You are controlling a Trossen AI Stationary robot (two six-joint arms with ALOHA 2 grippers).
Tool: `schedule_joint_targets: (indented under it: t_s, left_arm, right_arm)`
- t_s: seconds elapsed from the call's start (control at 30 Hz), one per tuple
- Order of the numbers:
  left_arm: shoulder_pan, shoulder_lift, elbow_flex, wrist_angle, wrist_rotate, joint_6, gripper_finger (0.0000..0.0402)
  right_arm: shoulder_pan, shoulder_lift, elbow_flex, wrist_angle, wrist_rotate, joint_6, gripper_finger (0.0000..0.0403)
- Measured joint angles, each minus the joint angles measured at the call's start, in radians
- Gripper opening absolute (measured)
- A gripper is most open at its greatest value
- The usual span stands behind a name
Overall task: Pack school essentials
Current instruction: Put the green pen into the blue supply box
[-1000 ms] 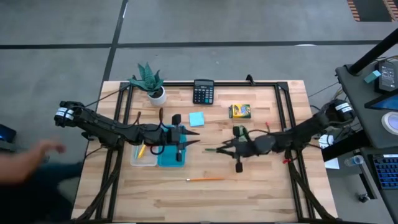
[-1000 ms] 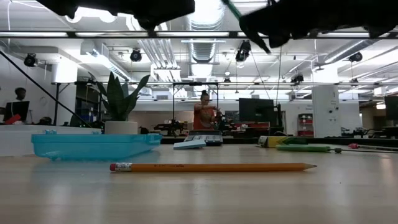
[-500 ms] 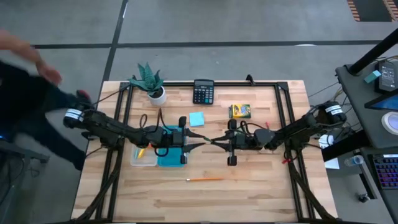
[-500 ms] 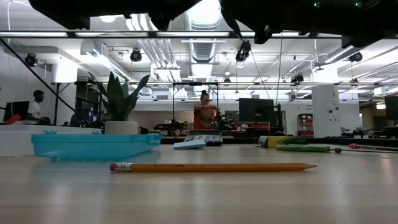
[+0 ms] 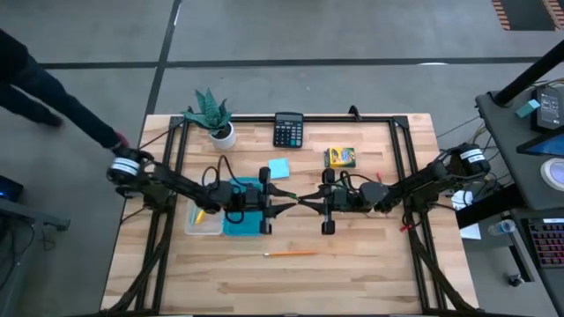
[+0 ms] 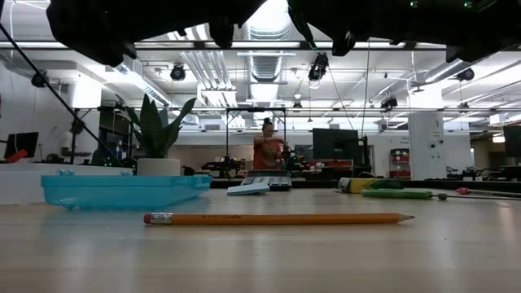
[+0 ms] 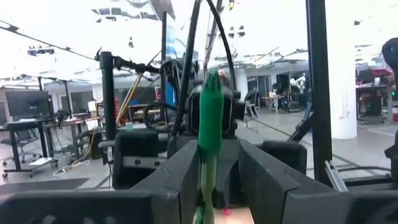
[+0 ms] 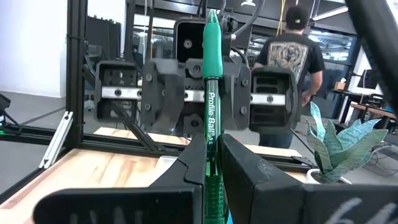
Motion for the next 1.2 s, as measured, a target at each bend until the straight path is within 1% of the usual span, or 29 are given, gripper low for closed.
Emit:
schedule_joint_targets:
  t_s: [0.23, 0.3, 0.43, 0.47, 0.6, 0.73, 0.9, 1.0, 1.1, 1.2]
  left_arm:
    - [0.000, 0.038, 0.043, 0.011, 0.000, 0.001, 0.0089]
    - [0.000, 0.040, 0.046, 0.009, 0.000, 0.002, 0.0075]
    - [0.002, 0.040, 0.042, 0.010, -0.001, 0.003, 0.0024]
    - [0.002, 0.040, 0.042, 0.010, -0.001, 0.003, 0.0016]
    - [0.004, 0.039, 0.041, 0.010, -0.001, 0.002, 0.0015]
    - [0.004, 0.039, 0.040, 0.010, -0.006, 0.001, 0.0014]
    - [0.004, 0.039, 0.040, -0.002, -0.037, -0.004, 0.0014]
    - [0.005, 0.028, 0.039, -0.024, -0.077, -0.025, 0.0014]
    - [0.005, -0.013, 0.039, -0.145, -0.150, -0.042, 0.0014]
    - [0.007, -0.090, 0.040, -0.353, -0.255, -0.106, 0.0014]
  right_arm:
    - [0.000, 0.000, 0.000, 0.004, -0.001, 0.000, 0.0022]
    - [0.000, 0.000, 0.000, 0.004, -0.001, 0.000, 0.0022]
    - [0.000, 0.000, 0.000, 0.004, -0.005, 0.000, 0.0022]
    - [0.000, 0.000, 0.000, 0.004, -0.004, 0.000, 0.0022]
    - [0.000, 0.000, 0.000, 0.004, -0.003, 0.002, 0.0027]
    - [0.000, 0.000, 0.000, 0.004, 0.001, 0.027, 0.0053]
    - [0.000, -0.013, 0.000, 0.003, 0.006, 0.044, 0.0111]
    - [-0.001, -0.048, 0.000, -0.037, 0.014, 0.054, 0.0143]
    - [0.000, -0.115, 0.000, -0.147, 0.060, 0.055, 0.0165]
    - [0.000, -0.199, 0.000, -0.291, 0.127, 0.056, 0.0175]
